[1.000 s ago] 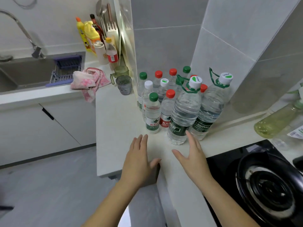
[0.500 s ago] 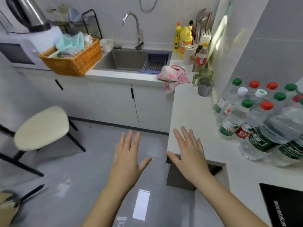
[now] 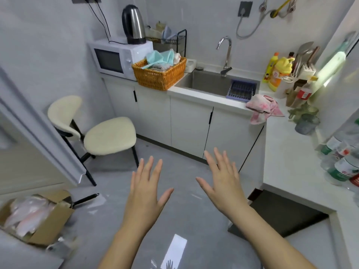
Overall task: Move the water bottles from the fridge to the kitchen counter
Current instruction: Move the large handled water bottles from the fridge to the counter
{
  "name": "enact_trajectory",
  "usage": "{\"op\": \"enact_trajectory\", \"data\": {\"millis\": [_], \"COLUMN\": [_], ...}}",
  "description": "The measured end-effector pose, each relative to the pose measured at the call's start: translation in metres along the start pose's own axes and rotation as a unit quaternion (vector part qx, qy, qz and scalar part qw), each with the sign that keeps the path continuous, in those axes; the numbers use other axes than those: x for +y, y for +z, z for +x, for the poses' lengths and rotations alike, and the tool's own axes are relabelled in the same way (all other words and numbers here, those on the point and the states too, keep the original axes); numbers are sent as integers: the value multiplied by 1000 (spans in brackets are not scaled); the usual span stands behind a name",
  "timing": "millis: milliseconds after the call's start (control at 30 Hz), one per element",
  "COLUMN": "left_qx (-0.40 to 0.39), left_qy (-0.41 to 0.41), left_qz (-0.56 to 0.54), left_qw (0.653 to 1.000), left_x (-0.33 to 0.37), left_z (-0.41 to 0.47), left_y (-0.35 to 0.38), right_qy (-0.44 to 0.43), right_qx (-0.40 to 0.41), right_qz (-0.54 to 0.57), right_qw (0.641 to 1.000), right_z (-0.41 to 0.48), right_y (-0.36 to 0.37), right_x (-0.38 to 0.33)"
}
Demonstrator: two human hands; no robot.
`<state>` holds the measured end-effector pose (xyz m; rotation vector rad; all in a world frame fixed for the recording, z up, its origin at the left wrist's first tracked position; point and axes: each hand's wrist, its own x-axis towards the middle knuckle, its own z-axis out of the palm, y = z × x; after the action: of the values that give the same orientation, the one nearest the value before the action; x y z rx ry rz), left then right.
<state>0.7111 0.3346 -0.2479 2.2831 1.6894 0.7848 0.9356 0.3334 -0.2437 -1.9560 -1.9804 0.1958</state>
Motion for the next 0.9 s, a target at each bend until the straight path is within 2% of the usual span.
{"op": "enact_trajectory", "data": {"millis": [167, 467, 667, 900], "left_qx": [23, 86, 102, 153], "left_qy": [-29, -127, -208, -255], "left_qz": [14, 45, 107, 163], "left_qw": [999, 987, 967, 941], "left_x": [-31, -48, -59, -97], "left_z": [-24, -81, -129, -182], "left_y": [-36, -71, -100, -146], "right_qy": [-33, -176, -288, -388], "right_qx": [3, -32, -57, -56], "right_qz": [3, -1, -2, -34], "right_qw": [999, 984, 956, 919], "right_z": [0, 2, -7, -27], "right_y": [5, 7, 25, 44], "right_x": [-53, -104, -143, -222]}}
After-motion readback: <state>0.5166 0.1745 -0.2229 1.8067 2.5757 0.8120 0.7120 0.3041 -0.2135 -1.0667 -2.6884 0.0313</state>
